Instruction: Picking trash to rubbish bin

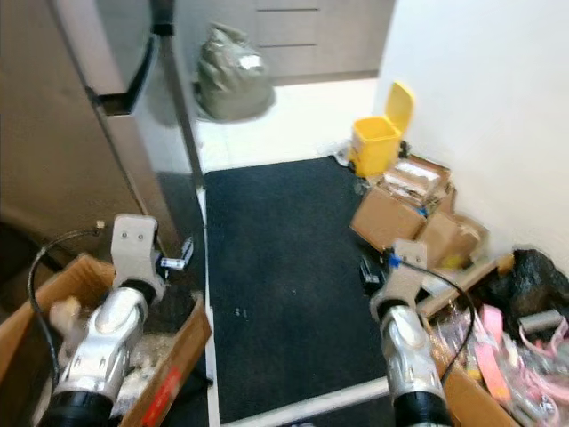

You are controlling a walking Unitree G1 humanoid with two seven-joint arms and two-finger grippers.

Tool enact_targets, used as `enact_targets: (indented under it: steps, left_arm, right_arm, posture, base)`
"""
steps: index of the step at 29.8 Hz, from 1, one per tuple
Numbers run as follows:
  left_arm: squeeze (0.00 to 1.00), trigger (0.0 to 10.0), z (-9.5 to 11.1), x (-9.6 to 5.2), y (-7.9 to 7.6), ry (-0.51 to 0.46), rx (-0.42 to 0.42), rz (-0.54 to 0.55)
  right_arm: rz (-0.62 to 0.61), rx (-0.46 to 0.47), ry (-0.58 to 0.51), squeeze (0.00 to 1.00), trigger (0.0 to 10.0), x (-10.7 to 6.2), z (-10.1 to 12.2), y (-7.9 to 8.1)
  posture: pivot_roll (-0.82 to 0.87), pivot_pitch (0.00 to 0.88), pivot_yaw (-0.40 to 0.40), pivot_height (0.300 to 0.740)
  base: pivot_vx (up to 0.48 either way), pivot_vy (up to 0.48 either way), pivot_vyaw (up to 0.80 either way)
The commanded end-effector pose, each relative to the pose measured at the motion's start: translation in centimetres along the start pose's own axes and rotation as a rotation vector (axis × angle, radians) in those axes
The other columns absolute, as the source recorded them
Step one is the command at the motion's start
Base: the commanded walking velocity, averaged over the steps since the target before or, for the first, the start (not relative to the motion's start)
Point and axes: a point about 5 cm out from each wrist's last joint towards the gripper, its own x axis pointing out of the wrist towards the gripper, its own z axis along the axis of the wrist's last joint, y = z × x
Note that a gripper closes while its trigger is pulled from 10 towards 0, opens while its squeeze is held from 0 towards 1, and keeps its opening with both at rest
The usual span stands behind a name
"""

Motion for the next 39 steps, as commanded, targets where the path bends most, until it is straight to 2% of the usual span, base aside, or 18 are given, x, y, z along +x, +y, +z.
enact_targets:
  steps: [1,9,15,23,33,39]
  left_arm:
    - [0.0,10.0,-0.5,-0.1,-0.4,0.028,-0.032,-0.011]
    - [0.0,10.0,-0.7,-0.1,-0.9,0.066,-0.086,-0.032]
    - [0.0,10.0,-0.6,0.1,-0.8,0.057,-0.016,-0.039]
    - [0.0,10.0,-0.3,0.2,-0.8,0.042,0.023,-0.043]
    - [0.0,10.0,-0.2,0.5,-0.5,0.047,0.048,-0.057]
    - [0.0,10.0,0.2,0.9,-0.6,0.04,0.025,-0.054]
  right_arm:
    - [-0.022,0.01,0.014,0.0,10.0,-0.2,-0.2,-0.6]
    - [-0.035,0.005,0.032,0.0,10.0,-0.1,-0.2,-0.6]
    - [-0.036,-0.011,0.032,0.0,10.0,-0.1,-0.2,-0.8]
    - [-0.08,-0.008,0.05,0.0,10.0,-0.5,-0.8,-1.2]
    - [-0.101,-0.006,0.051,0.0,10.0,-0.8,-1.4,-1.2]
    - [-0.106,-0.006,0.051,0.0,10.0,-1.0,-1.6,-1.2]
  posture:
    - [0.07,0.089,0.025,0.74]
    - [0.07,0.097,0.025,0.74]
    - [0.07,0.099,0.026,0.74]
    - [0.07,0.097,0.03,0.74]
    - [0.09,0.096,0.067,0.74]
    - [0.08,0.102,0.071,0.74]
  base:
    - [0.0,0.0,-0.66]
    - [0.0,0.0,-0.58]
    - [0.0,0.0,-0.52]
    - [0.0,0.0,-0.57]
    - [0.0,0.0,-0.64]
    - [0.0,0.0,-0.69]
